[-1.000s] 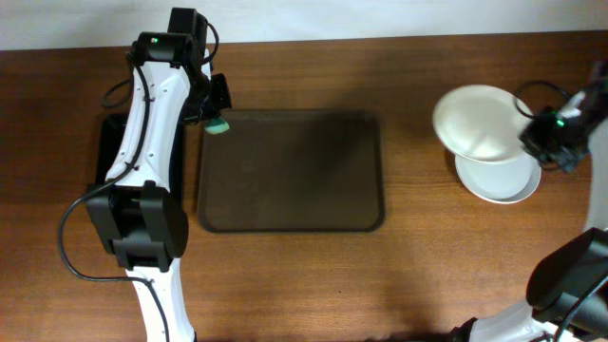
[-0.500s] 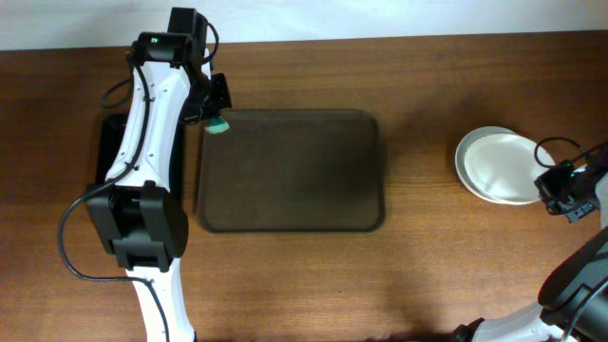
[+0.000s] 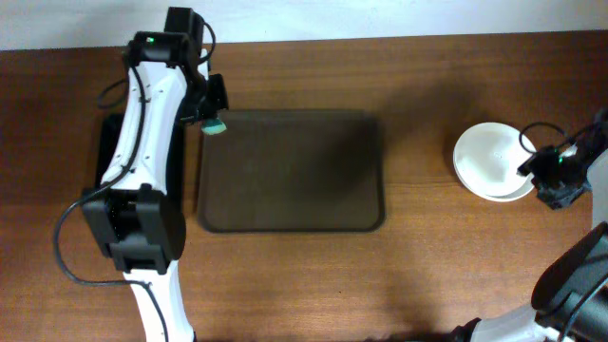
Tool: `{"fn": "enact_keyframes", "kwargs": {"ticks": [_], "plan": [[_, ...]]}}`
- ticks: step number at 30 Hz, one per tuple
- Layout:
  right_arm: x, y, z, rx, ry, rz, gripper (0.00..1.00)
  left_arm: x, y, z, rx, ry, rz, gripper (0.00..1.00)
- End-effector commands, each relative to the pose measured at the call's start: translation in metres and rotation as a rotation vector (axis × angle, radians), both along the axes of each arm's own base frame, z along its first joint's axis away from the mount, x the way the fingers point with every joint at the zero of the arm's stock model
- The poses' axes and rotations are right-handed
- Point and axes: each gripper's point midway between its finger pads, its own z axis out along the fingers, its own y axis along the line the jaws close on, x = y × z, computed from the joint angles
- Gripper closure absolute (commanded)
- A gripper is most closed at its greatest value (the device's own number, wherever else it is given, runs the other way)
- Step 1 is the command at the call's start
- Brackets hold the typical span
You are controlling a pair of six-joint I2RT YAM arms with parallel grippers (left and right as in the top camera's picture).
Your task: Clean dirty plates on tray and stack at the side
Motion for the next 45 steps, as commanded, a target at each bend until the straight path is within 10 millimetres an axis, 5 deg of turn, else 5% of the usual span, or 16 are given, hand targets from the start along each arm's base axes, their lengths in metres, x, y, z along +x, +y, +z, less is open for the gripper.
{"fn": "enact_keyframes", "kwargs": {"ticks": [1, 6, 10, 14, 20, 23, 28, 30, 33, 36, 39, 40, 42, 44, 45], "plan": [[0.030, 0.028, 0.079, -0.091, -0.190, 0.146, 0.40, -0.017, 0.042, 0.052, 0.041, -0.081, -0.006, 0.99], [0.052, 0.107, 0.086, -0.084, -0.213, 0.359, 0.37, -0.029, 0.107, 0.043, 0.199, -0.017, -0.058, 0.99], [0.063, 0.145, 0.086, -0.144, -0.213, 0.467, 0.36, -0.041, 0.120, 0.013, 0.216, 0.066, -0.054, 0.99], [0.063, 0.158, 0.085, -0.147, -0.208, 0.502, 0.33, -0.050, 0.139, -0.043, 0.324, 0.139, -0.040, 0.99], [0.060, 0.158, 0.084, -0.143, -0.196, 0.503, 0.32, -0.050, 0.142, -0.081, 0.338, 0.134, -0.037, 0.98], [0.057, 0.159, 0.082, -0.139, -0.182, 0.504, 0.32, -0.054, 0.151, -0.085, 0.395, 0.146, -0.028, 0.80], [0.055, 0.159, 0.082, -0.135, -0.174, 0.504, 0.32, -0.055, 0.165, -0.085, 0.418, 0.147, 0.002, 0.28], [0.053, 0.159, 0.081, -0.132, -0.165, 0.505, 0.32, -0.053, 0.165, -0.085, 0.409, 0.137, 0.004, 0.15], [0.047, 0.160, 0.082, -0.127, -0.151, 0.506, 0.33, -0.042, 0.155, -0.066, 0.351, 0.080, 0.001, 0.13], [0.037, 0.162, 0.107, -0.145, -0.188, 0.546, 0.33, -0.027, 0.139, -0.007, 0.282, -0.040, -0.009, 0.13], [0.016, 0.162, 0.173, -0.221, -0.279, 0.592, 0.32, -0.024, 0.114, 0.055, 0.195, -0.177, -0.039, 0.13], [0.005, 0.159, 0.197, -0.256, -0.313, 0.580, 0.31, -0.025, 0.109, 0.066, 0.170, -0.208, -0.045, 0.01], [-0.017, 0.156, 0.233, -0.308, -0.364, 0.561, 0.22, -0.027, 0.107, 0.073, 0.164, -0.226, -0.047, 0.01], [-0.041, 0.154, 0.260, -0.352, -0.411, 0.543, 0.02, -0.026, 0.102, 0.073, 0.135, -0.230, -0.058, 0.01], [-0.062, 0.152, 0.279, -0.392, -0.450, 0.523, 0.02, -0.026, 0.102, 0.073, 0.135, -0.229, -0.057, 0.01]]}}
